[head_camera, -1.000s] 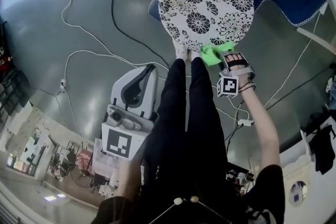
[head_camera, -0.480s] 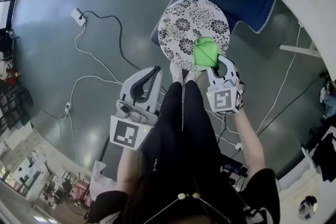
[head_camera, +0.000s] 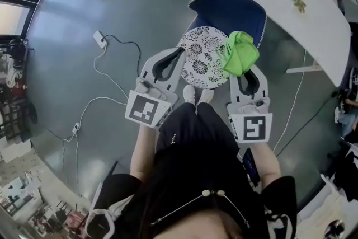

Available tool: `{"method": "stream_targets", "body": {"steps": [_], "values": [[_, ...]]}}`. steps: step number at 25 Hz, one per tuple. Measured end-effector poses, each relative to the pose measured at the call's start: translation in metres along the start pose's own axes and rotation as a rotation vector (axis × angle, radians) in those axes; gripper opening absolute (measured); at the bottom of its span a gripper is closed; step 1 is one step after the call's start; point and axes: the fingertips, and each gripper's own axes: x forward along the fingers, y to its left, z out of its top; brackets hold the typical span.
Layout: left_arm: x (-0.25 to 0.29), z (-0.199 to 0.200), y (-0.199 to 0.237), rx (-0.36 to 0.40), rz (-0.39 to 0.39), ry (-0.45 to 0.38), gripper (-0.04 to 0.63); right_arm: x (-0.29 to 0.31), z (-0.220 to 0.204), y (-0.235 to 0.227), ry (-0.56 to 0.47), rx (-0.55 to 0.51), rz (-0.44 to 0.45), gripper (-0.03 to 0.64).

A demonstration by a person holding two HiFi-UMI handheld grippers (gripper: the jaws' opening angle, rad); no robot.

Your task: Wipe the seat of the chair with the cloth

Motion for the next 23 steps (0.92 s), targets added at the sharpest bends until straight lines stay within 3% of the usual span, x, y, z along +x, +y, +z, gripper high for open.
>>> {"method": "stream_targets", "body": {"steps": [4,8,16,23], "values": [[-0.004,0.039,-0.012,0.041,-0.019,-0.060,0.008,-0.008,0.049,-0.031,-0.101,0.027,-0.050,0.049],[-0.009,0.064,-0.005,0.066,0.008,-0.102,0.008,-0.013,0.084,-0.043,-0.168,-0.025,-0.063,0.050],[-0.024,0.092,0.011,0.106,0.066,-0.155,0.008,-0.023,0.102,-0.039,-0.188,-0.030,-0.034,0.049],[-0.033,0.103,0.015,0.109,0.071,-0.178,0.008,-0.021,0.099,-0.031,-0.173,-0.022,-0.025,0.049]]}}
